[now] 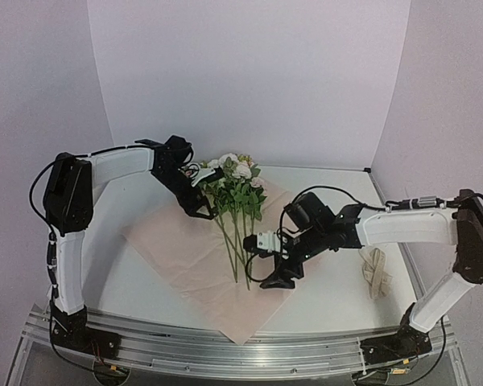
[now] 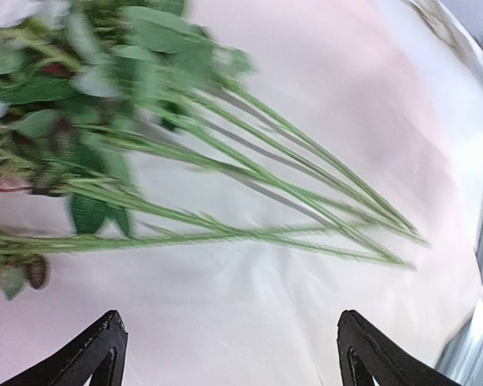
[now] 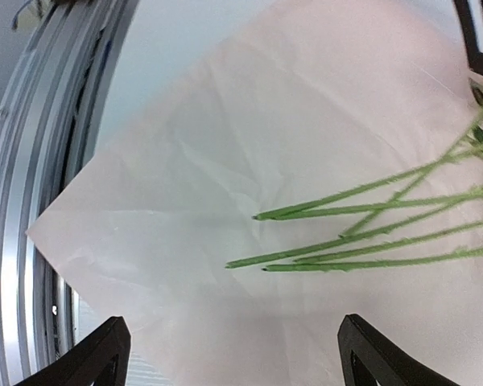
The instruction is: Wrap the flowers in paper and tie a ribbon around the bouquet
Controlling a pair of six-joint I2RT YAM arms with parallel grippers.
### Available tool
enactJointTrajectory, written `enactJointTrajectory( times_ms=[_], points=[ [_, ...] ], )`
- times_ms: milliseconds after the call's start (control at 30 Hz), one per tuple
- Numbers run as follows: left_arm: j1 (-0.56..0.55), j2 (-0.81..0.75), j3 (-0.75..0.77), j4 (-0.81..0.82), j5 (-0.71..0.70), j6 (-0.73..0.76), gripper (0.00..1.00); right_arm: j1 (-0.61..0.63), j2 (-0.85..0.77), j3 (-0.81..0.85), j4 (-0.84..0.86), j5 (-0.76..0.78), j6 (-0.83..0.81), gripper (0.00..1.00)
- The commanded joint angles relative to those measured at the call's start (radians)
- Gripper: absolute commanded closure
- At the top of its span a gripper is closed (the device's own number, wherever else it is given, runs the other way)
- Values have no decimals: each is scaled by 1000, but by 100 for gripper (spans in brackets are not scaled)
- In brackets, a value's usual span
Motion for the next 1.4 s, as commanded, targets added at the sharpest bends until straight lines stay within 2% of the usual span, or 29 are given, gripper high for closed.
enactJointTrajectory(
  times_ms=[0,67,167,333,433,600,767,1000,1167,1267,1367],
  points=[
    [-26,-273,-206,-213,97,517,6,147,-68,-90,15,26,-230,9],
    [-44,-405,-386,-164,46,666,3,213,-99,-150,17,84,-276,9],
    [-88,-548,-615,-4,13,774,1,265,-95,-205,41,114,-323,9],
    [-253,-662,-900,336,-35,767,1,283,-5,-276,263,173,-356,12],
    [-321,-656,-996,452,-52,759,2,291,97,-251,365,202,-356,16],
    [-333,-613,-1028,511,-30,753,3,299,168,-229,424,168,-354,26],
    [-335,-586,-1037,532,-41,749,5,305,199,-205,468,141,-313,59],
    [-335,-581,-1034,523,-23,740,6,309,201,-158,471,175,-241,98],
    [-335,-609,-984,440,75,741,5,297,121,-113,464,212,-34,100],
    [-336,-600,-940,421,150,707,4,247,97,-84,465,212,98,100],
    [-336,-559,-911,453,165,660,2,171,118,-44,470,151,211,100]
  ],
)
